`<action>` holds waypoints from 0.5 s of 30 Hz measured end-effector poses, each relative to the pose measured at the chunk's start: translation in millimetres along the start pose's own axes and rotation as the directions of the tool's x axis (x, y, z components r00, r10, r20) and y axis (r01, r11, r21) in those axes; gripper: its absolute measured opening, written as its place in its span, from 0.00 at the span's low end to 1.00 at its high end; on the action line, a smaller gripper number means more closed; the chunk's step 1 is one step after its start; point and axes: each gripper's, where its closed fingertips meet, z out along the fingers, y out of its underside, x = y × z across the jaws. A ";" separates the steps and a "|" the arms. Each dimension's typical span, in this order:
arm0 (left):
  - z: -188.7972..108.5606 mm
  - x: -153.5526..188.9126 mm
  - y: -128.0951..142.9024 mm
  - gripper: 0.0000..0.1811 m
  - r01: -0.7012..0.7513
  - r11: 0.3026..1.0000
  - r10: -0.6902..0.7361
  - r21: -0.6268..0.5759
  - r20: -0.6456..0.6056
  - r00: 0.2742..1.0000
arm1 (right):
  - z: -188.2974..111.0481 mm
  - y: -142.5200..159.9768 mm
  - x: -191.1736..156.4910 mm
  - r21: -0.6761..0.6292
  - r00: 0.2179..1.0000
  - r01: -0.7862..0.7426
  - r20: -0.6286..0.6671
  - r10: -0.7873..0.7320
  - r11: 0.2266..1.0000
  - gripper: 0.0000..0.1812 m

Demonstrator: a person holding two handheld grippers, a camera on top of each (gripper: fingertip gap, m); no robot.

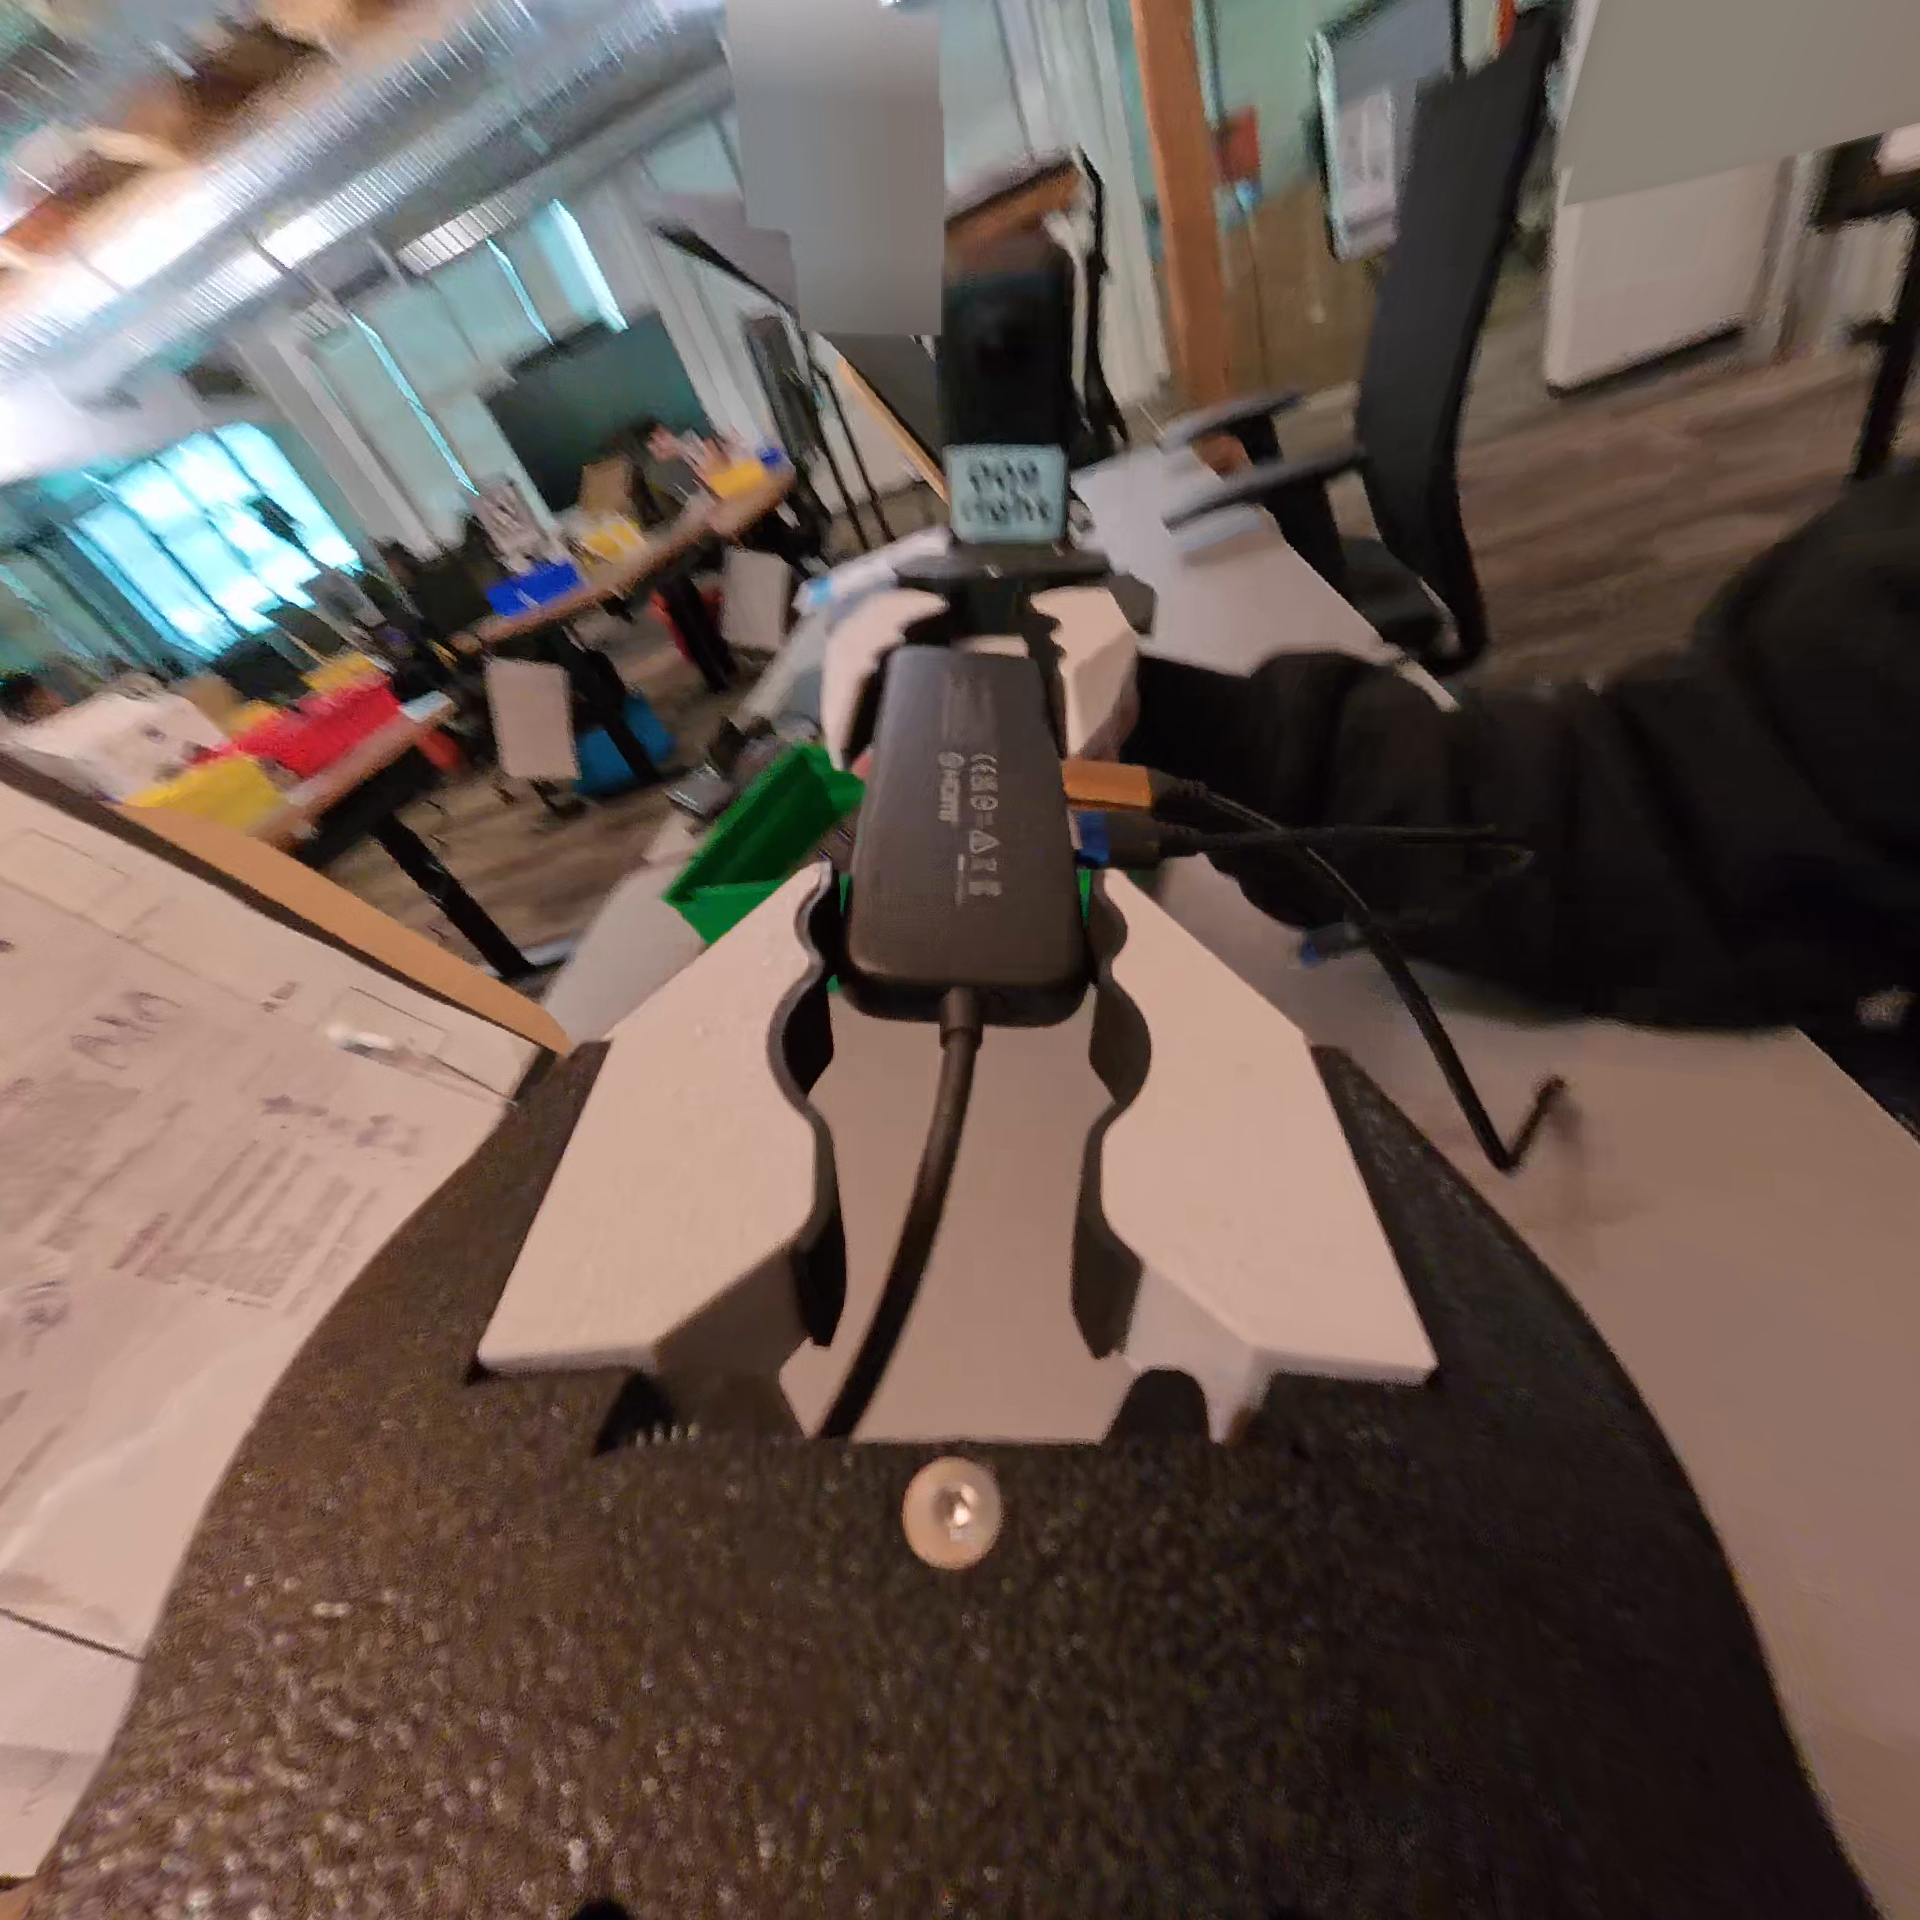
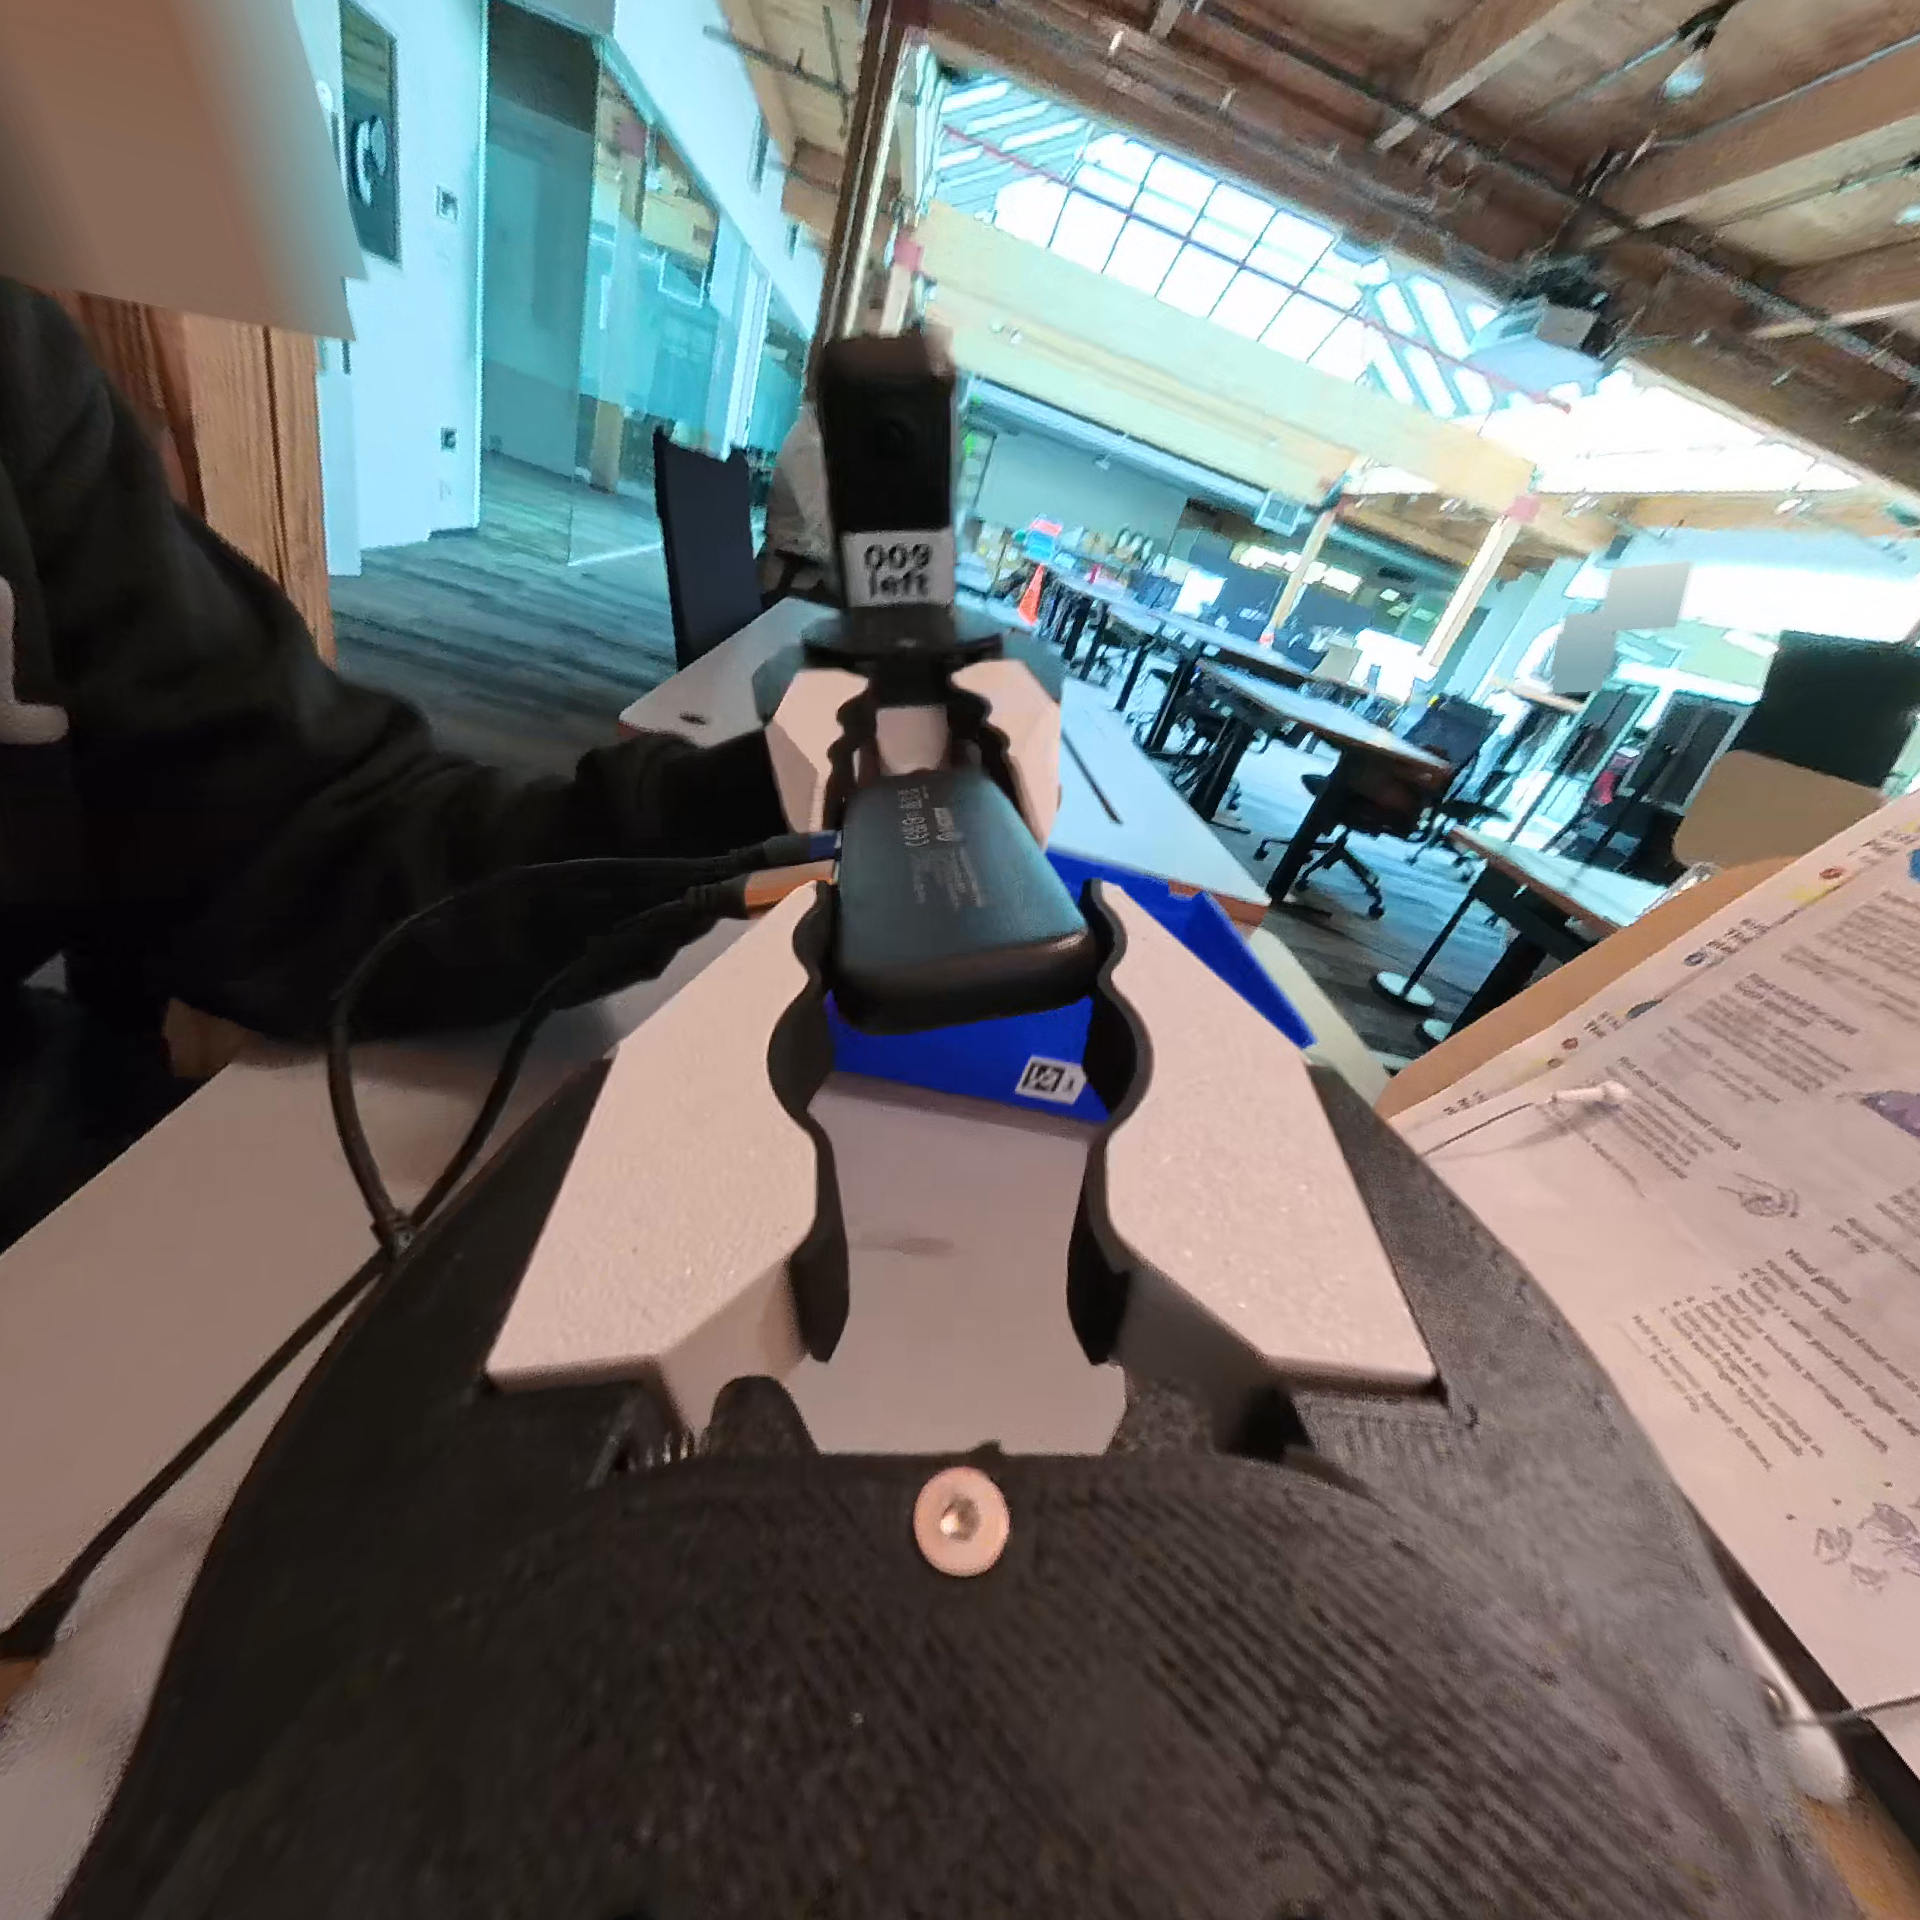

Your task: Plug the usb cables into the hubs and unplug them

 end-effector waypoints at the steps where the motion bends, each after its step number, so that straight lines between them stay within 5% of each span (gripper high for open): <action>1: -1.2 -5.4 -6.3 0.25 -0.004 0.999 0.002 0.036 0.039 0.999 | -0.1 -5.8 3.4 0.036 1.000 -0.011 -0.016 0.012 0.999 0.25; 5: -5.0 -15.9 -20.9 0.28 -0.058 0.993 0.042 0.101 0.152 0.987 | -2.6 -22.9 9.9 0.159 0.998 -0.054 -0.028 0.059 0.986 0.25; 15: 1.0 -11.5 -4.0 0.34 0.068 0.990 -0.075 0.121 0.048 0.996 | -3.4 -40.9 6.8 0.290 0.996 -0.084 0.019 0.082 0.953 0.25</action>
